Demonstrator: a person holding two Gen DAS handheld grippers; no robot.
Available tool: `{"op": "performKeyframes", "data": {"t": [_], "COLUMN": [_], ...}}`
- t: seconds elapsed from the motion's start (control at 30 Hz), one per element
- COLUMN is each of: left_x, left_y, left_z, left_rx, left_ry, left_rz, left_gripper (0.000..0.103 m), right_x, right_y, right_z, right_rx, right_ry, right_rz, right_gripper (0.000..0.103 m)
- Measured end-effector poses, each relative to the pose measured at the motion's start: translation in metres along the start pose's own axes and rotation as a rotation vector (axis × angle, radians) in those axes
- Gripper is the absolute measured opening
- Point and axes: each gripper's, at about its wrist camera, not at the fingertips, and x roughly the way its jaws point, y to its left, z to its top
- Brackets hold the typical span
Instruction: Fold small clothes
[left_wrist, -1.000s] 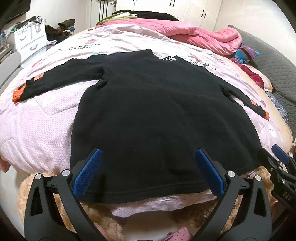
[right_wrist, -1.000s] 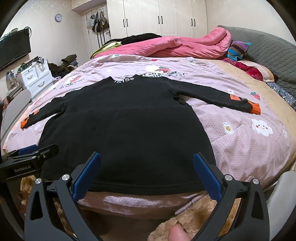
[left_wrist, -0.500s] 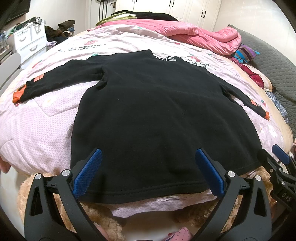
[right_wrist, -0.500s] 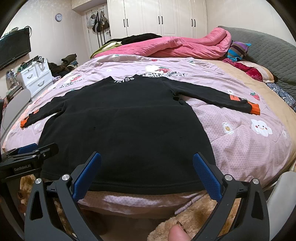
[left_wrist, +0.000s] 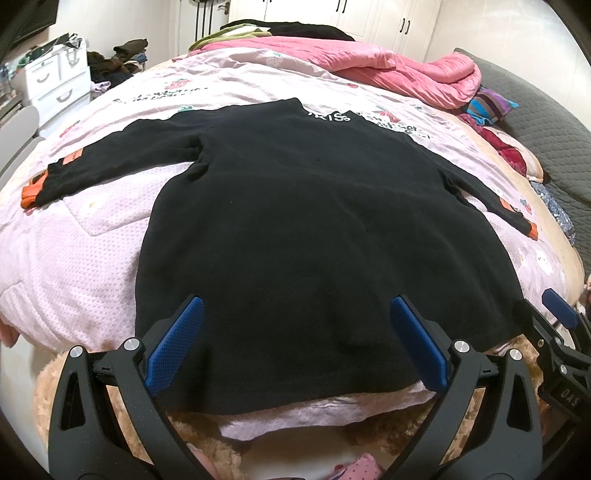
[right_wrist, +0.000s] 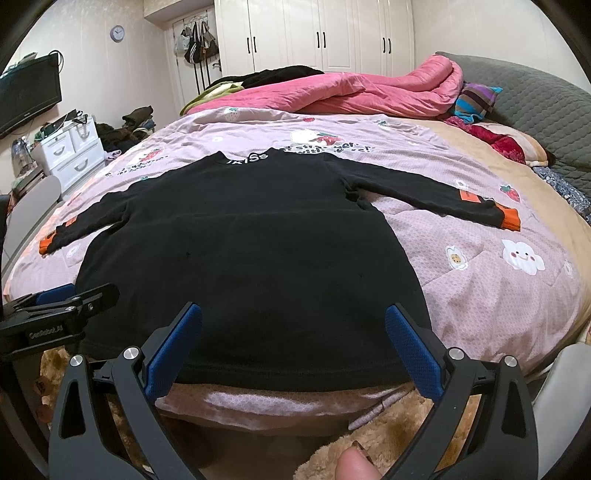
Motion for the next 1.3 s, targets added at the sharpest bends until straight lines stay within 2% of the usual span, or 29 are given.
{"op": "performKeyframes", "data": {"t": [0.4, 0.83, 1.0, 1.3], "left_x": [0.008, 0.018, 0.025, 0.028], "left_y": [-0.001, 0.000, 0.000, -0.004], "left_z": [0.021, 0.066, 0.083, 0.118], "left_rx": [-0.011, -0.015, -0.029, -0.024], "left_ry": [-0.014, -0.044, -0.035, -0.038], "left_rz": [-0.003, 0.007, -0.020, -0.015], "left_gripper": [0.095, 0.095, 0.095, 0.095], "right_x": [0.011, 0.029, 0.038, 0.046], "right_y": [-0.002, -0.005, -0.006, -0.002], "right_z": [0.019, 0.071, 0.088, 0.123], "right_rx": [0.004, 0.039, 0.052, 0.056], "right_ry": [0.006, -0.011, -0.010, -0.037], "right_rz": [-0.004, 0.011, 0.015, 0.010], "right_gripper": [0.099, 0.099, 0.099, 0.099]}}
